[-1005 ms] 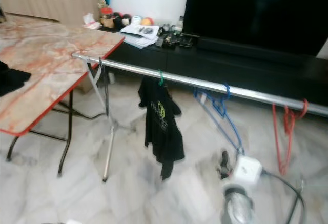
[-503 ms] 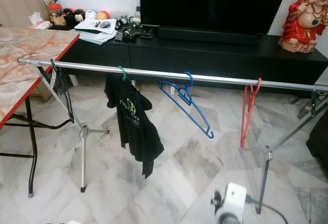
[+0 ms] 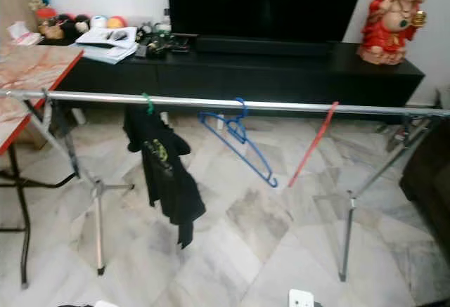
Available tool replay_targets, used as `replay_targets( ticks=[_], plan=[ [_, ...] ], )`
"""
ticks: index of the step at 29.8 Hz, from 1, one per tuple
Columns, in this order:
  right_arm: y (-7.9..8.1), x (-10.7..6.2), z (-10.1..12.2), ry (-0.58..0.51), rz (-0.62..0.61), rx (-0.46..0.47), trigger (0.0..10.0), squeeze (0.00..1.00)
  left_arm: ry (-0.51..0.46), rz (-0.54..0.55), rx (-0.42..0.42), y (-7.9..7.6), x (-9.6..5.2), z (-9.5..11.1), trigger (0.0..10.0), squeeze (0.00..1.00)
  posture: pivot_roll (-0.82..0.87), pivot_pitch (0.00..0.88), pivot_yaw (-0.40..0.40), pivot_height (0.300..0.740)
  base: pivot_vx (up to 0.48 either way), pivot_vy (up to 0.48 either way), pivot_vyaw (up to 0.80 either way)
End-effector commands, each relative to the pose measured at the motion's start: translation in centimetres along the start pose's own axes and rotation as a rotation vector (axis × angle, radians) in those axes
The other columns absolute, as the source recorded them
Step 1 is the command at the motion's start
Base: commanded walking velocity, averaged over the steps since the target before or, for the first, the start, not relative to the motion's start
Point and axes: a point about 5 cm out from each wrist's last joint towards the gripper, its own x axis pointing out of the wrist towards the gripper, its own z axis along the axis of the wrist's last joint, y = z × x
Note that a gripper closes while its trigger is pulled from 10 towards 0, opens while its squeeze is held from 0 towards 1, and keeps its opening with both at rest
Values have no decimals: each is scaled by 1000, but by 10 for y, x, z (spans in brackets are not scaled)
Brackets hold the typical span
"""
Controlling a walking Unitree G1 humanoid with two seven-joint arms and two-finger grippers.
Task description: Hang hanger
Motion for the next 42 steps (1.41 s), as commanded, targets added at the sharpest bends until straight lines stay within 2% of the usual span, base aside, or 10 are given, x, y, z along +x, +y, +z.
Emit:
replay_targets(
  ticks=[1, 13, 19, 24, 33, 42],
  plan=[
    [-1, -1, -6, 12, -5, 4, 10000, 0, 39, -10, 12, 0, -2, -10, 10000, 0, 31, 46, -21, 740, 0, 0, -750],
    [-4, -3, -13, 17, -22, 47, 10000, 0, 57, -12, 21, 3, -3, -15, 10000, 0, 25, 56, -1, 740, 0, 0, -750],
    [-6, -4, -19, 32, -31, 56, 10000, 0, 51, -7, 56, 4, -4, -15, 10000, 0, 36, 68, -4, 740, 0, -137, -749],
    [-7, -5, -24, 44, -33, 56, 10000, 0, 67, -1, 30, 5, -5, -21, 10000, 0, 34, 74, -2, 740, 0, -184, -750],
    [-11, -6, -25, 42, -37, 50, 10000, 0, 74, -21, 31, 1, -6, -25, 10000, 0, 28, 74, -7, 740, 0, 0, -750],
    [-11, -6, -22, 35, -37, 50, 10000, 0, 60, -30, 35, -5, -3, -17, 10000, 0, 23, 57, -7, 740, 0, 0, -750]
  ],
)
